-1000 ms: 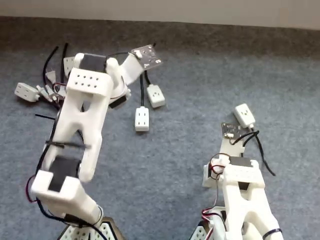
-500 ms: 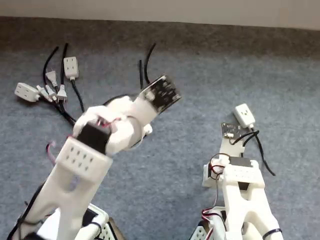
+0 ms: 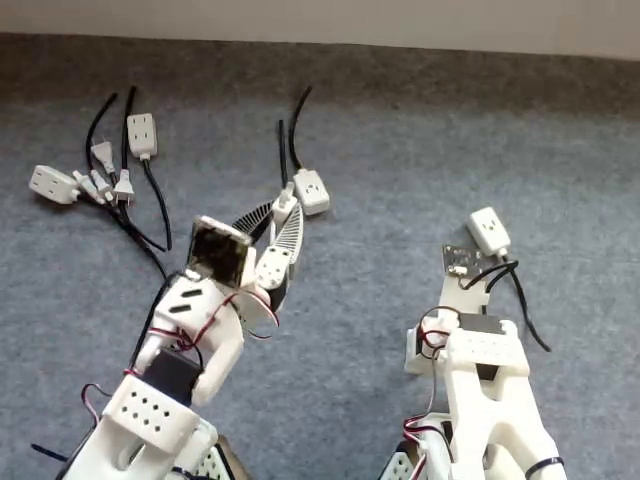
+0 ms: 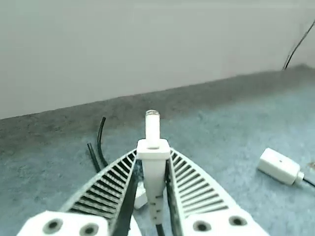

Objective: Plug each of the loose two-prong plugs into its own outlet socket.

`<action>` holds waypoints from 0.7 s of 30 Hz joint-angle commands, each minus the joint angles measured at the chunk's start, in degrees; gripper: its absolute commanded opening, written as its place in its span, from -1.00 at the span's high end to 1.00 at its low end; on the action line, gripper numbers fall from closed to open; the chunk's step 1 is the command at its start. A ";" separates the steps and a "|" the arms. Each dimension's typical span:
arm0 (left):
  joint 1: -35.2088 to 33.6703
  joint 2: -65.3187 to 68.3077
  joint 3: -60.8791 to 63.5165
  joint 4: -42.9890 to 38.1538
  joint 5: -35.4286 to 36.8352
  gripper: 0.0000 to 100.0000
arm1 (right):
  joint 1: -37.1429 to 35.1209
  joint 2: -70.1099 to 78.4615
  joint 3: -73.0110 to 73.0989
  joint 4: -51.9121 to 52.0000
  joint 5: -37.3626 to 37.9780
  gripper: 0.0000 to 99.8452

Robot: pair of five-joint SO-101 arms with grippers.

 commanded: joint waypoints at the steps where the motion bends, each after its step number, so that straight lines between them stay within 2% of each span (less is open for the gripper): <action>1: 0.75 -2.68 4.18 -12.75 3.60 0.99 | 0.66 -0.48 -4.26 -2.07 0.00 0.19; 6: 0.66 -3.65 8.75 -19.25 6.77 0.99 | 0.75 -0.48 -15.25 4.26 0.00 0.19; 12: 3.91 -3.65 11.56 -21.71 8.09 0.99 | 0.57 -0.48 -38.11 20.62 0.00 0.19; 16: 8.92 -3.65 11.56 -21.36 7.91 0.99 | -3.03 -0.48 -55.43 31.34 0.00 0.38; 21: 11.30 -3.38 11.47 -21.36 7.91 0.99 | -15.08 -0.57 -68.70 36.70 0.00 0.66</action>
